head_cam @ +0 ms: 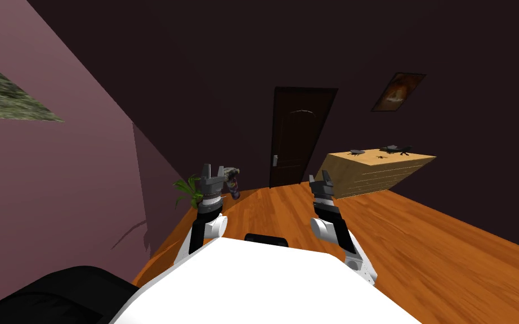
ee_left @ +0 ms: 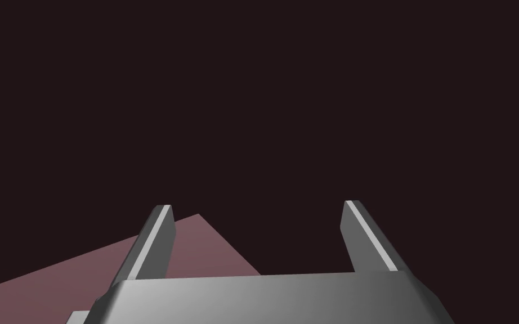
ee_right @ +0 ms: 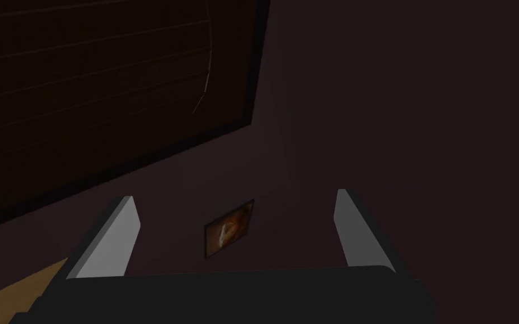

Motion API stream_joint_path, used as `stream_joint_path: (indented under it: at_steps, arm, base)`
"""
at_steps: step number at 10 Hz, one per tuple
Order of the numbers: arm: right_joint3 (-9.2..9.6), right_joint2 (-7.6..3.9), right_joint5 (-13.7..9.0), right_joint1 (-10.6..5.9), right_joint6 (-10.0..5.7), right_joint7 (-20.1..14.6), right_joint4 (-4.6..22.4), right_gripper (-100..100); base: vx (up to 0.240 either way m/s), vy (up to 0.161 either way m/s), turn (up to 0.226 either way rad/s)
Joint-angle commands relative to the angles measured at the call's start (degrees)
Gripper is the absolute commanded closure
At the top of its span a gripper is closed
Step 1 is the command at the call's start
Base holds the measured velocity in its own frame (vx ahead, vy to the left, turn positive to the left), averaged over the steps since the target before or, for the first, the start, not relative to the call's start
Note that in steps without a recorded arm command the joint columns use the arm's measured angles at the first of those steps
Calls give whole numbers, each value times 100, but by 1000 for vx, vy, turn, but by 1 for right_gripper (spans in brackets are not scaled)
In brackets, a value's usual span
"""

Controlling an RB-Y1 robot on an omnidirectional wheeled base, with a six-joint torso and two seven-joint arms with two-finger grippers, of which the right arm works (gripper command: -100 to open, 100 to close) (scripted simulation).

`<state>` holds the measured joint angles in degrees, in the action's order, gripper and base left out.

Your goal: Pull the door open

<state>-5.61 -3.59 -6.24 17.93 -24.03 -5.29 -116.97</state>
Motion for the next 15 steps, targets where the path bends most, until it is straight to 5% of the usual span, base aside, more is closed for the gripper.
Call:
stream_joint_path:
  at_steps: [1, 15]
  arm:
    - [-8, -16, -89, -125, -19, -182, 232, -100]
    - [-182, -166, -930, -1442, -243, -1742, 2551, -100]
  base:
    - [83, -56, 119]
    - [78, -73, 123]
